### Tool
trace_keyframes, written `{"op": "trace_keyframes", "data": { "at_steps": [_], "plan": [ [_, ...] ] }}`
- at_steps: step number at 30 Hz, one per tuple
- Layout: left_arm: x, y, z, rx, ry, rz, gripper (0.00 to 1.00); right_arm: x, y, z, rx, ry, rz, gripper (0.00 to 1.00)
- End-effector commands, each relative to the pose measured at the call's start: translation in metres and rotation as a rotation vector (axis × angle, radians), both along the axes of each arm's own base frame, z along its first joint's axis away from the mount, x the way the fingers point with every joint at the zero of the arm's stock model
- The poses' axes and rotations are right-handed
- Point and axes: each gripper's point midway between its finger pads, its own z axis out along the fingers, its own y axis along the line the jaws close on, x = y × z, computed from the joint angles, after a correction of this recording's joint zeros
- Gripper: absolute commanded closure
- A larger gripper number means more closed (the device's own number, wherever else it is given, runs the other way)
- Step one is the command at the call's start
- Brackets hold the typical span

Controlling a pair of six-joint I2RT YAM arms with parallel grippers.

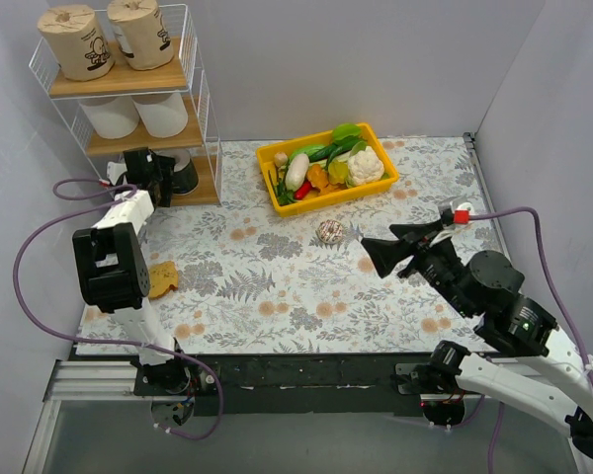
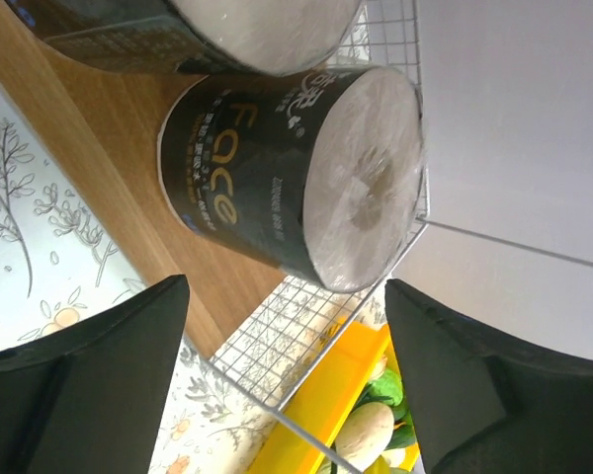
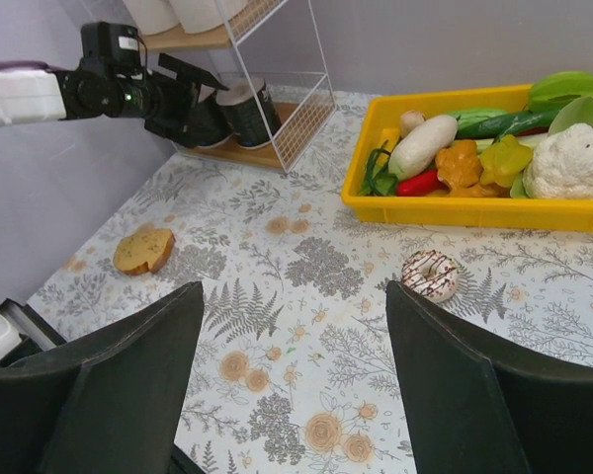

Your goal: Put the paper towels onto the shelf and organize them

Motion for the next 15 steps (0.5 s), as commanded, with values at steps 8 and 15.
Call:
{"op": "trace_keyframes", "data": {
  "at_steps": [8, 15],
  "plan": [
    [-0.088, -0.018, 0.061, 0.03, -0.049, -0.031, 0.09, -0.006, -0.035, 0.0, -0.051, 0.098, -0.104, 0.14],
    [-0.145, -0.03, 0.086, 0.091, -0.027, -0.11, 0.02, -0.023, -0.055, 0.004, -0.031, 0.111, -0.095, 0.01]
  ]
}}
